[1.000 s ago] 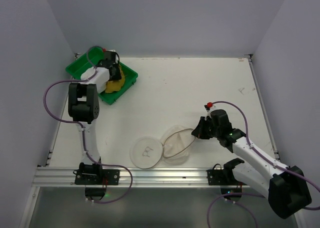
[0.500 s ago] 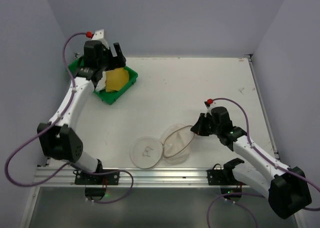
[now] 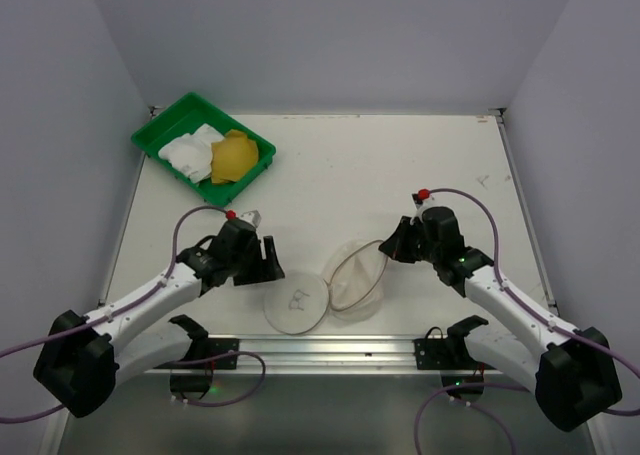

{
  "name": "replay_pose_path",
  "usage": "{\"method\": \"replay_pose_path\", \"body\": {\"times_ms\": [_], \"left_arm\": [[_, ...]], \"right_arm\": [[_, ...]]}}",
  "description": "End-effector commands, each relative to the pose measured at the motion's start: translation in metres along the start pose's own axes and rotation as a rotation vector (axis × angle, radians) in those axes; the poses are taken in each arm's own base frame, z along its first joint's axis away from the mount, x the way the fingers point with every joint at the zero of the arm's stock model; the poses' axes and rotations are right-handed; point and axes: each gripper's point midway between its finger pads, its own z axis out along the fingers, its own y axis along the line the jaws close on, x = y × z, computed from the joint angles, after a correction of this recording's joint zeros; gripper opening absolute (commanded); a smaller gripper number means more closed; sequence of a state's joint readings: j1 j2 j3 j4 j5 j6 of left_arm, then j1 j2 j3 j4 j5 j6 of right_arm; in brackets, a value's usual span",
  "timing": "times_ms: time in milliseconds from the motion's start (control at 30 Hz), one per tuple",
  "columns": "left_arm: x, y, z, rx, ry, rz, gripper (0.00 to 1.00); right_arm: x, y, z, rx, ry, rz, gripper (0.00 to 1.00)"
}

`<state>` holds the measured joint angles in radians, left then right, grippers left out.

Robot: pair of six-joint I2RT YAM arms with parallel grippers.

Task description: Unzip the laundry bag and remove the bra

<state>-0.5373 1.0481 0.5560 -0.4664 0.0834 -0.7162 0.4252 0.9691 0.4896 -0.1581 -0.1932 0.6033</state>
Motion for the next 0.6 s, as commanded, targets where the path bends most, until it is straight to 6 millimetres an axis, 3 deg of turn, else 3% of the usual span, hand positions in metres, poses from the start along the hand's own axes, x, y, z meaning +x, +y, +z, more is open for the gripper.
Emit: {"method": "replay_pose_path", "body": {"times_ms": [0, 67, 167, 233, 333, 367, 433, 467, 567], "left_arm": [[0.016, -0.035, -0.007, 0.113, 0.002, -0.084, 0.69], [0.03, -0.047, -0.005, 0.142, 0.025, -0.06, 0.64], [0.046, -0.037, 0.011, 0.091, 0.061, -0.072, 0.53], [0.05, -0.02, 0.025, -0.001, 0.069, -0.056, 0.47], [0.038, -0.004, 0.042, -0.125, 0.04, -0.011, 0.36], [0.024, -0.012, 0.044, -0.132, 0.011, 0.0, 0.36], [0.01, 0.001, 0.057, -0.231, -0.009, 0.055, 0.34], [-0.013, -0.006, 0.059, -0.234, -0.047, 0.079, 0.33], [-0.058, -0.005, 0.07, -0.301, -0.112, 0.128, 0.32]], "right_arm": [[-0.019, 0.011, 0.002, -0.023, -0.062, 0.025, 0.0], [-0.018, 0.01, 0.003, -0.022, -0.06, 0.027, 0.0], [-0.018, 0.01, 0.003, -0.023, -0.061, 0.028, 0.0], [-0.016, 0.011, 0.003, -0.027, -0.052, 0.026, 0.0], [-0.014, 0.011, 0.002, -0.031, -0.044, 0.027, 0.0], [-0.013, 0.011, 0.002, -0.032, -0.043, 0.027, 0.0], [-0.01, 0.009, 0.001, -0.03, -0.039, 0.029, 0.0], [-0.009, 0.008, 0.001, -0.03, -0.039, 0.029, 0.0], [-0.003, 0.002, -0.002, -0.015, -0.04, 0.034, 0.0]]}}
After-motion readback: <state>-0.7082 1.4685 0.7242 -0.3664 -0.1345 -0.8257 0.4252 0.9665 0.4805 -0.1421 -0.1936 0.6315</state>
